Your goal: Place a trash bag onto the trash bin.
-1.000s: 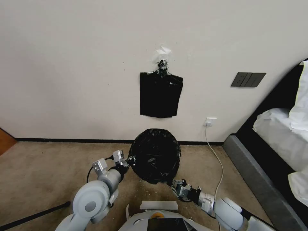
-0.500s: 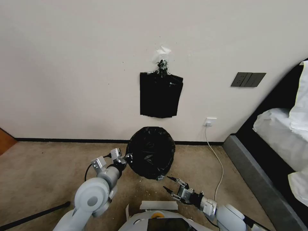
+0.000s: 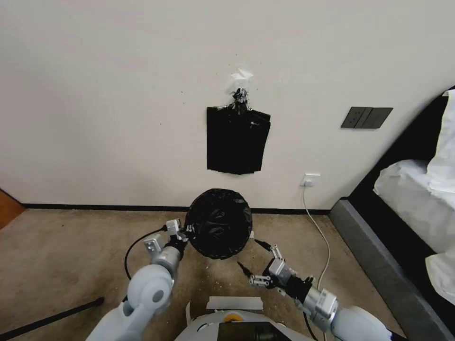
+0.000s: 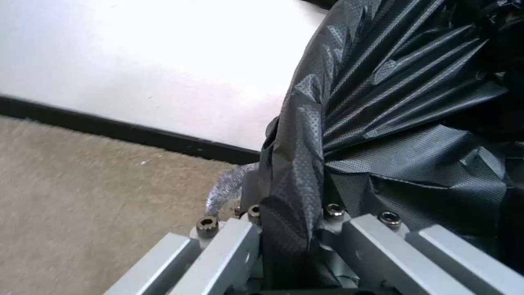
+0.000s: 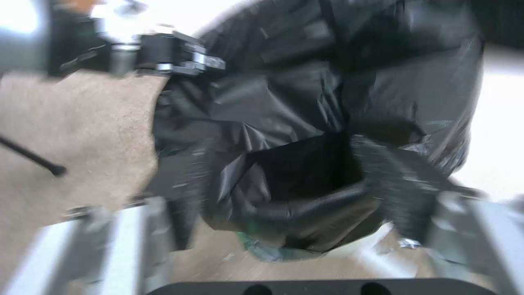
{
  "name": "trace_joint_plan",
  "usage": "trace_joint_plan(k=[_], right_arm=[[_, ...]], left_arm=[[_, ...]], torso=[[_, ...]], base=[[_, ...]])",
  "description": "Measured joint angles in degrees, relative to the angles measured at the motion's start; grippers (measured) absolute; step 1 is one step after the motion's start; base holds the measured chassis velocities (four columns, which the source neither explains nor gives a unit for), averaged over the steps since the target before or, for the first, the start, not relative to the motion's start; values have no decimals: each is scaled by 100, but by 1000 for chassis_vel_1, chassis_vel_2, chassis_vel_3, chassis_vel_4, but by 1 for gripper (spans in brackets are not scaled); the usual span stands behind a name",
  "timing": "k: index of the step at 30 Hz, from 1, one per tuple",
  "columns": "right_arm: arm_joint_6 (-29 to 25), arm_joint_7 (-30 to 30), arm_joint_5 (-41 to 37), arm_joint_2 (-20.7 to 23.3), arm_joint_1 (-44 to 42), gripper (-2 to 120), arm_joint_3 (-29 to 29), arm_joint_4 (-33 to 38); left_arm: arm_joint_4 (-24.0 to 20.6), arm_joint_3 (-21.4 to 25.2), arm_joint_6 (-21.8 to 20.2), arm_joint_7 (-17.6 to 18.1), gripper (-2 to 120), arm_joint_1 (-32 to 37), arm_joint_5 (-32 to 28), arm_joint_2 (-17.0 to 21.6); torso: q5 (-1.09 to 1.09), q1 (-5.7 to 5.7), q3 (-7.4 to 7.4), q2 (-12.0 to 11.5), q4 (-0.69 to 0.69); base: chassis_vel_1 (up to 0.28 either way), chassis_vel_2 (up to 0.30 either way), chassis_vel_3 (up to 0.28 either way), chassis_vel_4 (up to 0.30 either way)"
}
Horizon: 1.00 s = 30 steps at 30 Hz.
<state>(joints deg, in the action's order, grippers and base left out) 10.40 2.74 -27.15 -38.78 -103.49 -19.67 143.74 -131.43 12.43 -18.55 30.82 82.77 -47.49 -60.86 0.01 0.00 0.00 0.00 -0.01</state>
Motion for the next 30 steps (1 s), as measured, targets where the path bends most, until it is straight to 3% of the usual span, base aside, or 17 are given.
trace_joint_plan(k=[2, 9, 10, 12, 14, 20, 22, 30], right_arm=[[639, 420, -926, -3, 635, 50, 204, 0], [1599, 1438, -2435, -104, 1870, 26, 682, -16], [2015, 2025, -3096, -178, 2326, 20, 907, -21], [2059, 2094, -3175, -189, 2378, 18, 935, -21], [2587, 3031, -4330, -414, 3300, 5, 1402, -29], [2771, 3589, -4658, -692, 4171, 0, 2163, -48], [2838, 3880, -4674, -895, 4564, 0, 2626, -272], [2942, 4386, -4158, -1357, 5276, 0, 3513, -1173]], left_arm=[[-3, -183, 44, -131, 1, 42, 444, 0], [47, -532, 117, -255, 1, 49, 1167, -78], [83, -641, 124, -282, 1, 61, 1336, -141], [87, -651, 123, -284, 1, 64, 1350, -148], [158, -783, 124, -294, 1, 85, 1514, -245], [205, -845, 127, -289, 1, 79, 1623, -293], [230, -879, 127, -279, 1, 53, 1680, -312], [262, -978, 121, -271, 1, 26, 1815, -321]], torso=[[-1, 0, 0, 0, 1], [-1, 0, 0, 0, 1], [-1, 0, 0, 0, 1], [-1, 0, 0, 0, 0], [-1, 0, 0, 0, 1], [-3, 0, 0, 0, 2], [0, 0, 0, 0, 1], [-1, 0, 1, 0, 1]], base=[[0, 0, 0, 0], [0, 0, 0, 0], [0, 0, 0, 0], [0, 0, 0, 0], [0, 0, 0, 0], [0, 0, 0, 0], [0, 0, 0, 0], [0, 0, 0, 0]])
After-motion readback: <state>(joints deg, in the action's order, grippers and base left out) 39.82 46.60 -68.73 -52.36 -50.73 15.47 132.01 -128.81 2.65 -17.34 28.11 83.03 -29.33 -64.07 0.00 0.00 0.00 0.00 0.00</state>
